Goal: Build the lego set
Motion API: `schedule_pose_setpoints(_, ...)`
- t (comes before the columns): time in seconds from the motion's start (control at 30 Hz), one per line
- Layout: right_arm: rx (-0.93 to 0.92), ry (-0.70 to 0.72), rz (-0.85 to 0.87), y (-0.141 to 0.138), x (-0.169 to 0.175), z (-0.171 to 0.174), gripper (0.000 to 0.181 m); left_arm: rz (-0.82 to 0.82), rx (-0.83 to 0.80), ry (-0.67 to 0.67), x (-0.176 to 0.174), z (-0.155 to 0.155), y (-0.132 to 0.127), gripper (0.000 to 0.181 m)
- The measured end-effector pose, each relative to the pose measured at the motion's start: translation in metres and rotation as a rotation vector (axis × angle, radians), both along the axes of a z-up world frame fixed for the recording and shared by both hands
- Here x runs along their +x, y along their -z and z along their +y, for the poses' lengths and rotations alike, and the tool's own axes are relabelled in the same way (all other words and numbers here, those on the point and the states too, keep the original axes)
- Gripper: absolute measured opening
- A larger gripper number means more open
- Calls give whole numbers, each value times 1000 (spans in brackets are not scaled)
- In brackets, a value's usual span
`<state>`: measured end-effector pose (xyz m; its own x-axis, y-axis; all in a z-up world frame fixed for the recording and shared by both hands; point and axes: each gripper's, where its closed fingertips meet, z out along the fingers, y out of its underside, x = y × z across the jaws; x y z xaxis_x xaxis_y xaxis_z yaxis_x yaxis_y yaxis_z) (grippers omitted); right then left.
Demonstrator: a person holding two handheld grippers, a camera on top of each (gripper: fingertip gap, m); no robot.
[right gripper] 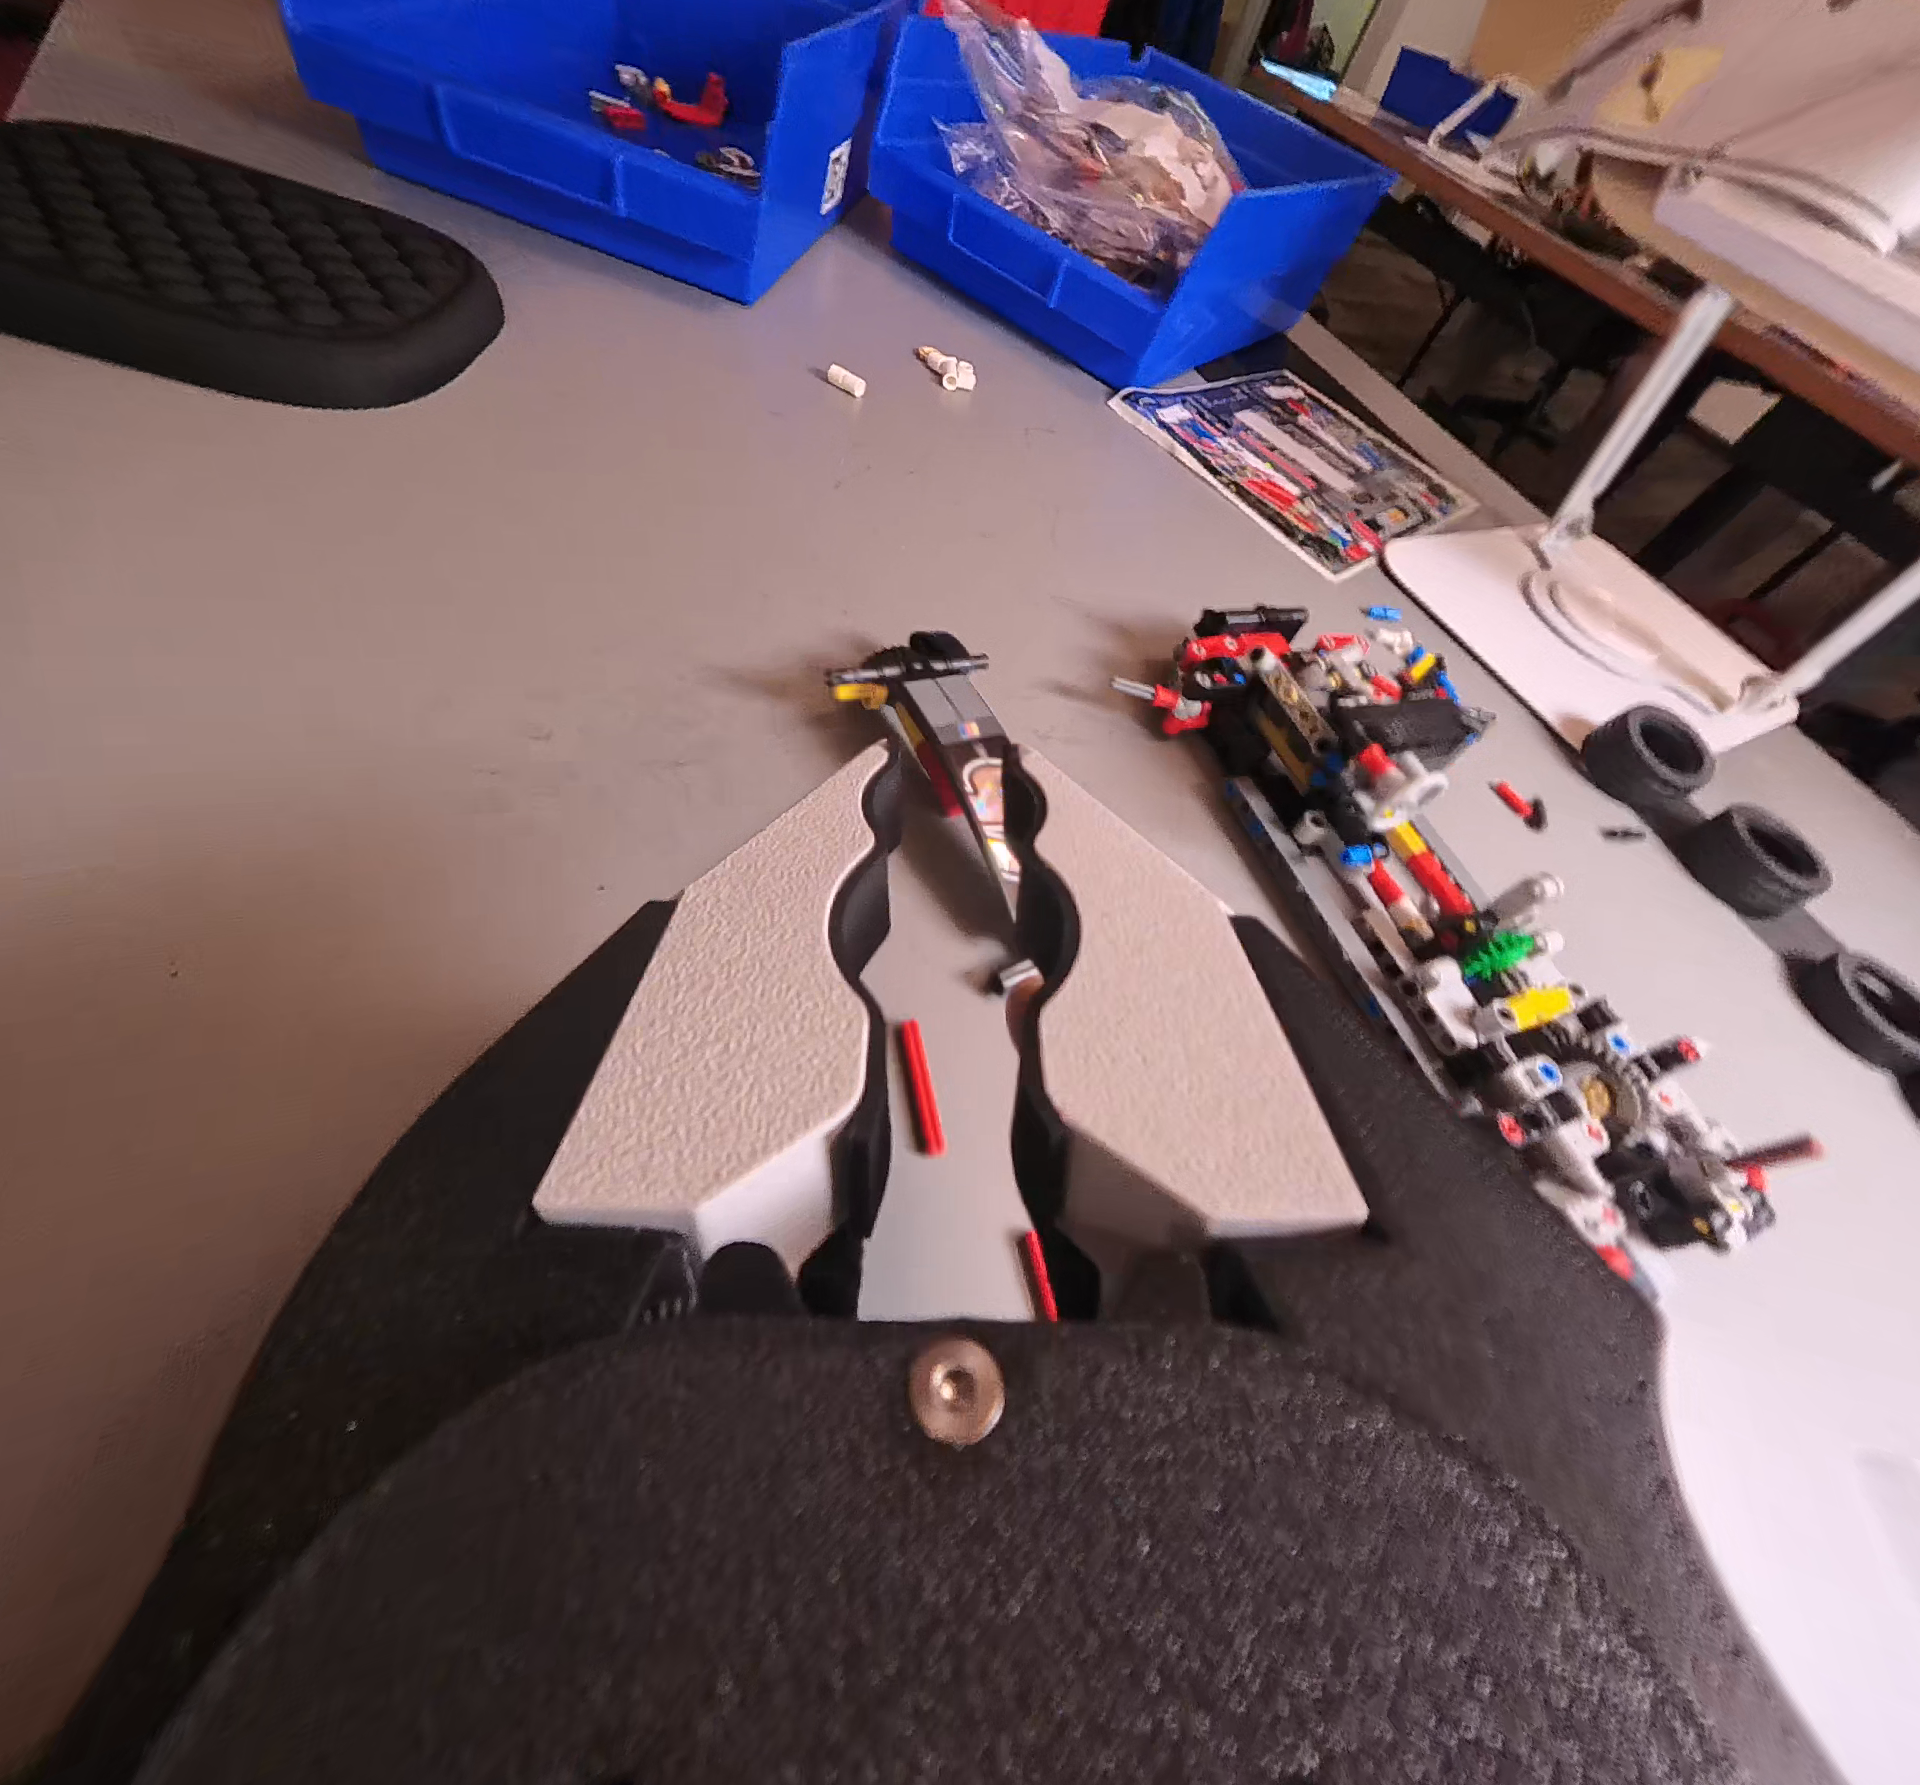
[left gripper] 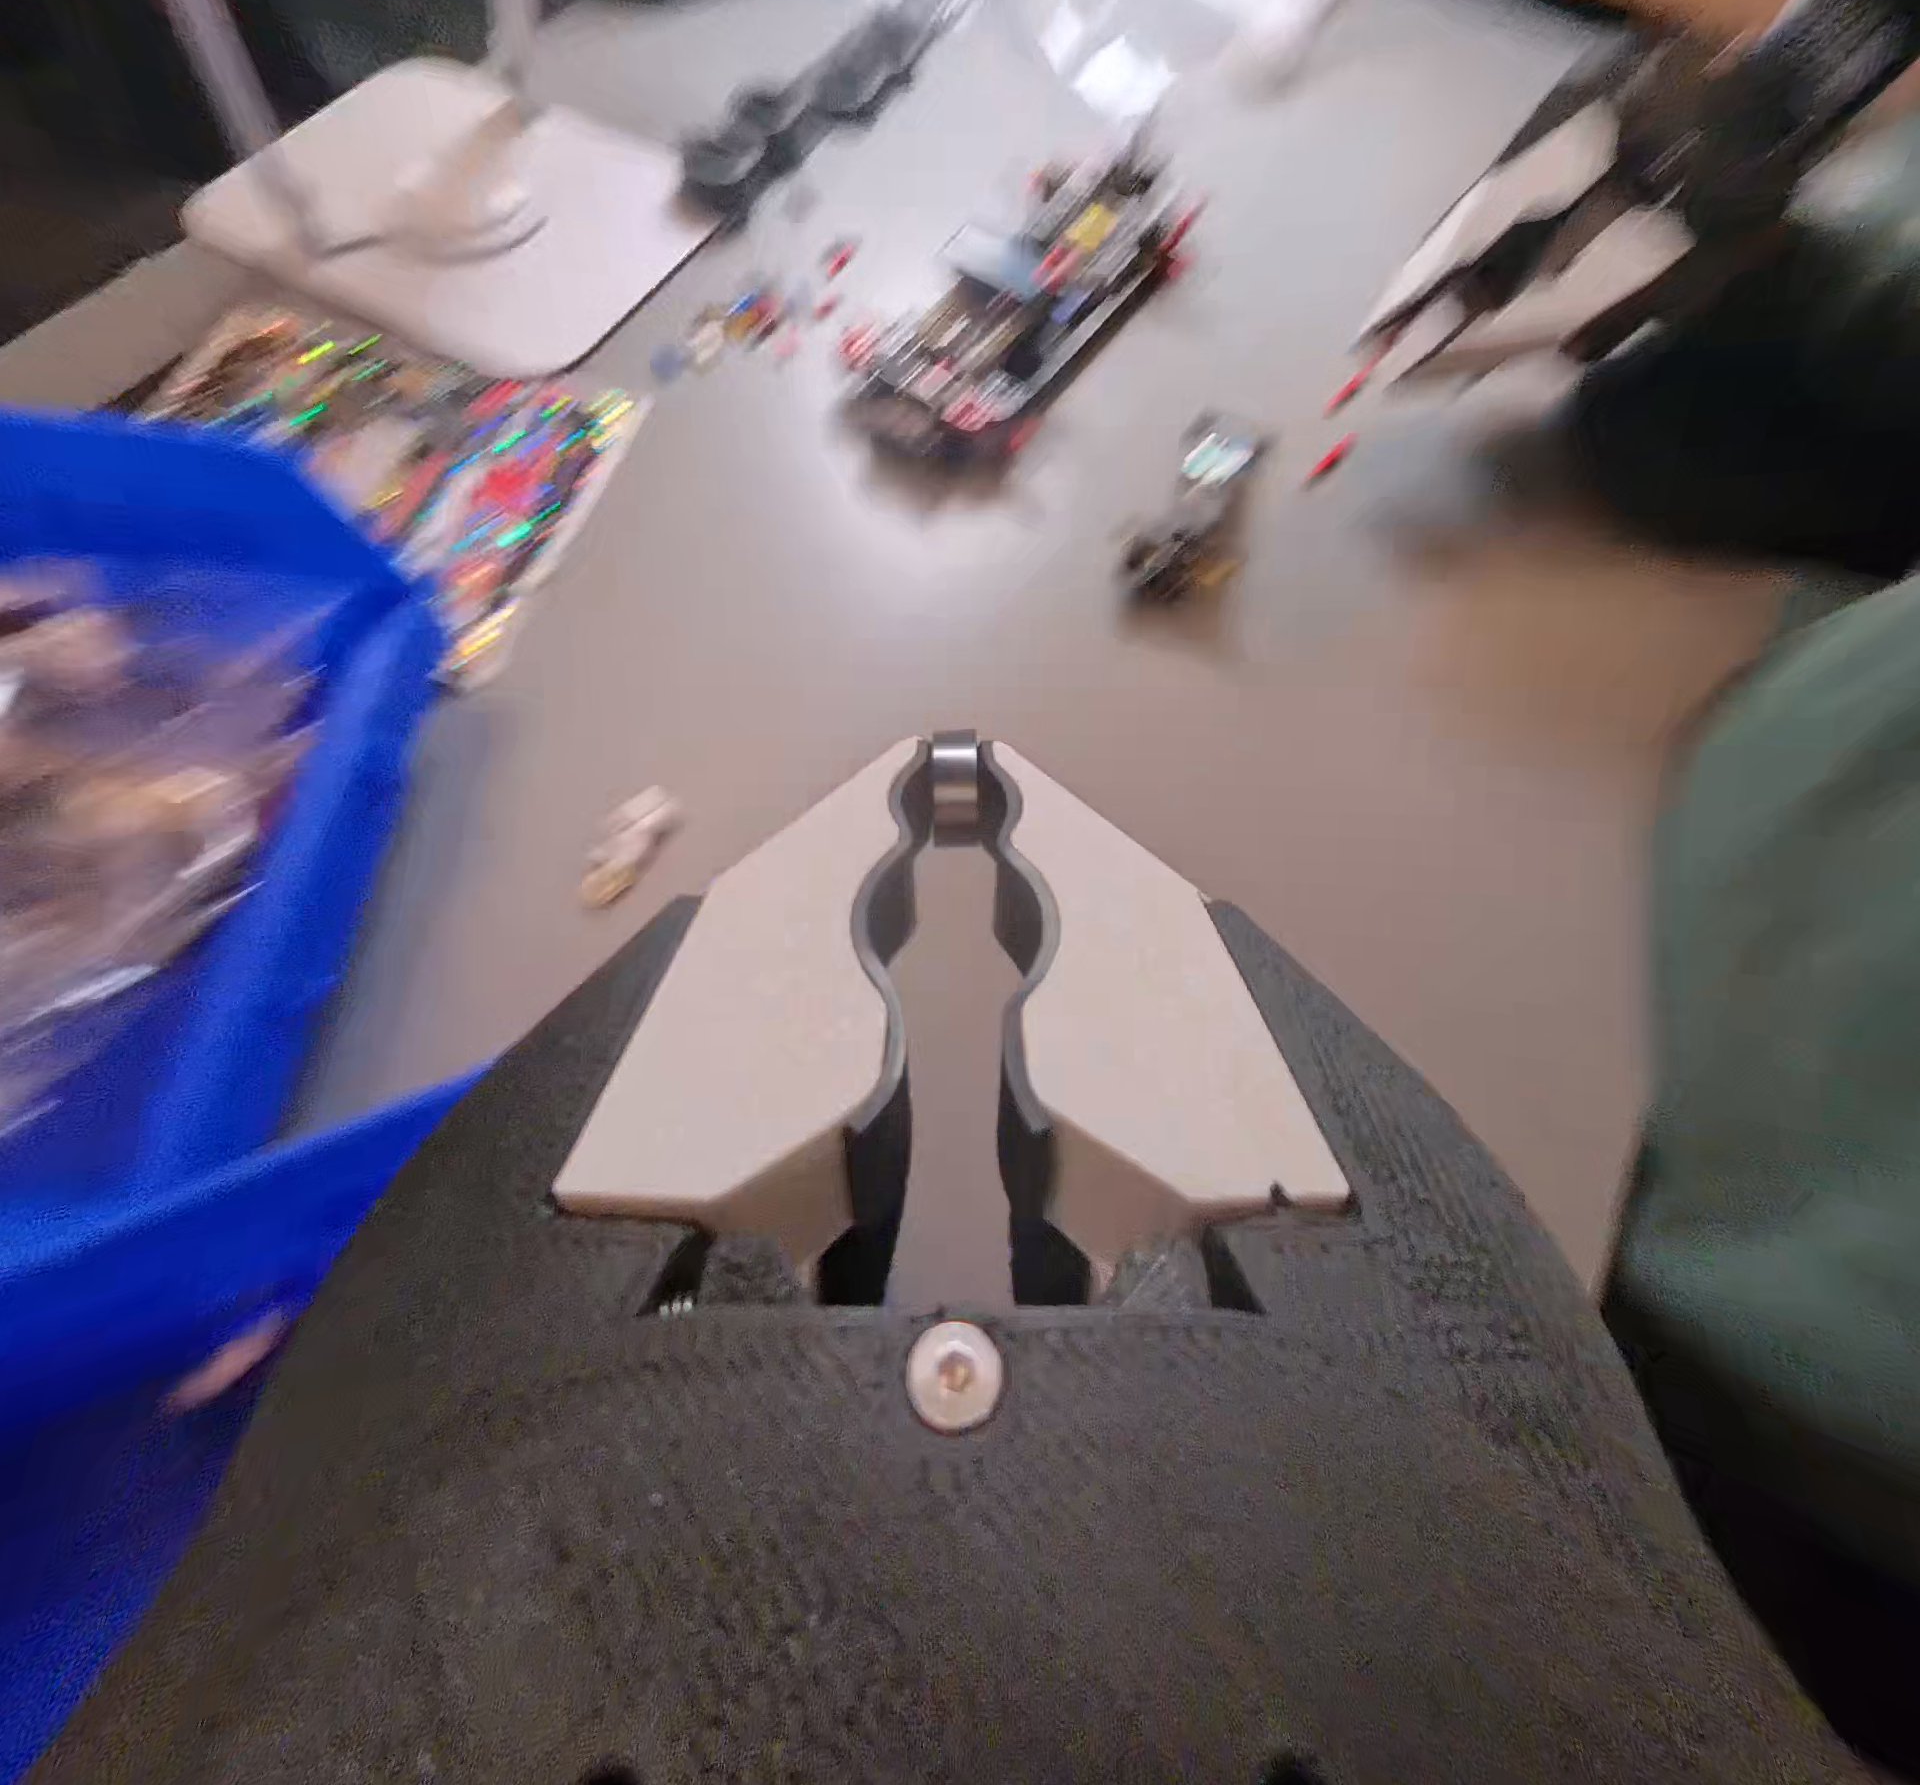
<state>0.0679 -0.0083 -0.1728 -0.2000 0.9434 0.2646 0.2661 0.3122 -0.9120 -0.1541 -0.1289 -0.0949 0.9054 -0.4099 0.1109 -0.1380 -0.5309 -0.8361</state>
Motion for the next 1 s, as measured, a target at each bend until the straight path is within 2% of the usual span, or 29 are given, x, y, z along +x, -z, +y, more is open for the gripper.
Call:
schedule_pose_setpoints(0.03, 32, -15, 7, 0, -3, -7, 16, -113, 32, 35, 32, 9, 0, 5)
schedule_pose_setpoints(0.13, 154, -41, 39, -4, -12, -26, 17, -418, 42, 152, 117, 34, 21, 5)
schedule_pose_setpoints(0.2, 225, -47, 81, -8, -18, -37, 19, -560, -8, 214, 157, 50, 40, 5)
schedule_pose_setpoints(0.33, 298, -76, 130, -11, -24, -57, 25, -691, -90, 273, 203, 69, 62, 6)
schedule_pose_setpoints(0.43, 366, -92, 121, -5, -26, -67, 22, -759, -145, 297, 221, 65, 72, 5)
schedule_pose_setpoints(0.53, 419, -111, 88, 4, -26, -71, 15, -822, -179, 288, 224, 60, 80, 5)
schedule_pose_setpoints(0.63, 362, -147, 41, 8, -23, -73, 12, -836, -187, 303, 224, 56, 82, 6)
schedule_pose_setpoints(0.73, 271, -127, -118, 25, -15, -57, 12, -709, -94, 290, 214, 59, 80, 26)
schedule_pose_setpoints(0.9, 180, -21, -397, 61, 6, -18, 12, -536, 73, 196, 185, 66, 69, 30)
schedule_pose_setpoints(1.0, 160, 49, -463, 71, 10, -5, 12, -426, 165, 120, 161, 68, 54, 30)
